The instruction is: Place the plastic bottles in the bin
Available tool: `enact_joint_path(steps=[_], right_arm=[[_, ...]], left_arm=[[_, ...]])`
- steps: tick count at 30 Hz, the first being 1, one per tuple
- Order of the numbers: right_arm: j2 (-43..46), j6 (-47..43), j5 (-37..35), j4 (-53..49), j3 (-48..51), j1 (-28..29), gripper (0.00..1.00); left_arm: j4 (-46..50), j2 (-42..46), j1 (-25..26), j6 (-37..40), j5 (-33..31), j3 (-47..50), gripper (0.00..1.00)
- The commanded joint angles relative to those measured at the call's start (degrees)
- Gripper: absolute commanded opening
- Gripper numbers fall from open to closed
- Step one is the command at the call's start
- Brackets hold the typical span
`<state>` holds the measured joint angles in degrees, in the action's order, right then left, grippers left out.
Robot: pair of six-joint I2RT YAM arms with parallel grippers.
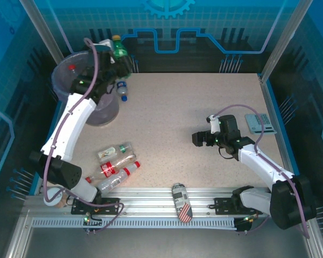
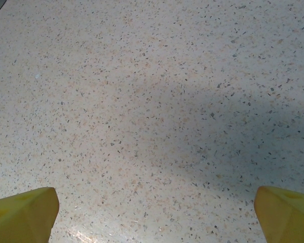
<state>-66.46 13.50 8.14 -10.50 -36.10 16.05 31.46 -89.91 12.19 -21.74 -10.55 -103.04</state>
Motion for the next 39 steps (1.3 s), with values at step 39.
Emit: enact_joint_path(steps=[39], right_arm=[[0.7, 0.9, 0.0, -1.2, -1.3, -0.7, 1.0]], left_arm=[[6.5, -15.3, -23.7, 7.9, 12.1, 2.6, 0.0]])
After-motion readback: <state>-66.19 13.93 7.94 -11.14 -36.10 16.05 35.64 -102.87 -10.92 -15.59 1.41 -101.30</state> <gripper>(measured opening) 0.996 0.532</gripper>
